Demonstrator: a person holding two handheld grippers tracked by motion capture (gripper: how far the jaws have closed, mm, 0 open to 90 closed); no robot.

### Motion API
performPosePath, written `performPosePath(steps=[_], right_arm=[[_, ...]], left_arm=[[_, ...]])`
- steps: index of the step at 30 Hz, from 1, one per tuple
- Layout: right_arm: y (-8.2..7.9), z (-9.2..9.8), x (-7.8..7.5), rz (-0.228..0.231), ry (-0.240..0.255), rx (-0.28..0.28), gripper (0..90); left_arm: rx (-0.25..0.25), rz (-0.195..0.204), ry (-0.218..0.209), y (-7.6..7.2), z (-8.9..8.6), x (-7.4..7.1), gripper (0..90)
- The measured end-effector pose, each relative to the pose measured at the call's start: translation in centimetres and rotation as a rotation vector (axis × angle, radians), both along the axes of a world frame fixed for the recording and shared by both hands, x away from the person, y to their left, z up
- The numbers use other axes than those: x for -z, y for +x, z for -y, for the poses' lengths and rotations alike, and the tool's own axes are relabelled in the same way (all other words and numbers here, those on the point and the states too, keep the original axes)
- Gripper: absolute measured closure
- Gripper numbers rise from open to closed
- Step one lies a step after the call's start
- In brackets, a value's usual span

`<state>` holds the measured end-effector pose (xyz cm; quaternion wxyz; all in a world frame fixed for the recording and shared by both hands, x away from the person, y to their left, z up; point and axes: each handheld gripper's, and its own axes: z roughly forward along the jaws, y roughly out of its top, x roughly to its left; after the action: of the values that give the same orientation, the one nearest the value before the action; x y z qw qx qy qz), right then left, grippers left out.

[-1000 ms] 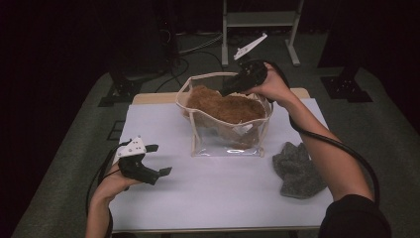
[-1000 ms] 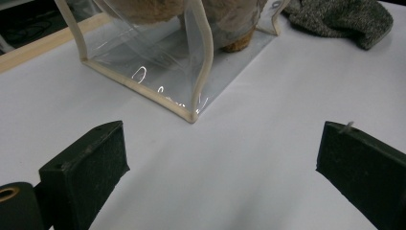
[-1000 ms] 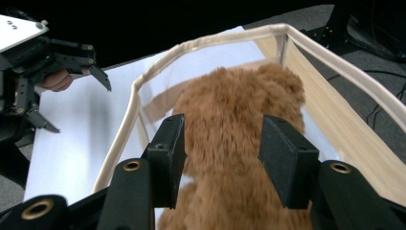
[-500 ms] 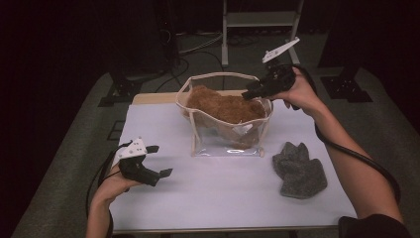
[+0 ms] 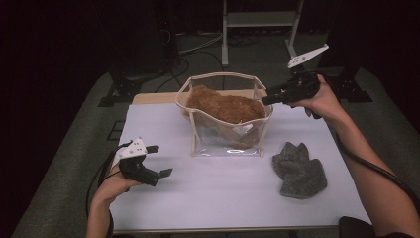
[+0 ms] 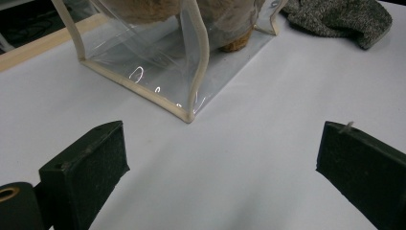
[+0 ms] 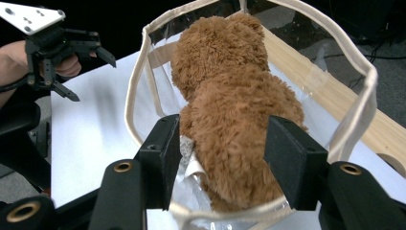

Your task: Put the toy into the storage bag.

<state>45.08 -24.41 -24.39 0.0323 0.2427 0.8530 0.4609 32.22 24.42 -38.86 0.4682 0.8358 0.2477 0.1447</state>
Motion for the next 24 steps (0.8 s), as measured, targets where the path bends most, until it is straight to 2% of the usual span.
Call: performPosePath(steps=[11,24], right_arm=[[-1.4,2.3,0.8,-0.011,0.019,0.033,43.9],[-3.2,5.3,3.0,-0.045,0.044,0.081,41.4]], left_arm=[[-0.003,0.000,-0.002,0.0,-0.1,0.0,2.7],[0.001,-0.004,-0.001,0.0,0.0,0.1,2.7]])
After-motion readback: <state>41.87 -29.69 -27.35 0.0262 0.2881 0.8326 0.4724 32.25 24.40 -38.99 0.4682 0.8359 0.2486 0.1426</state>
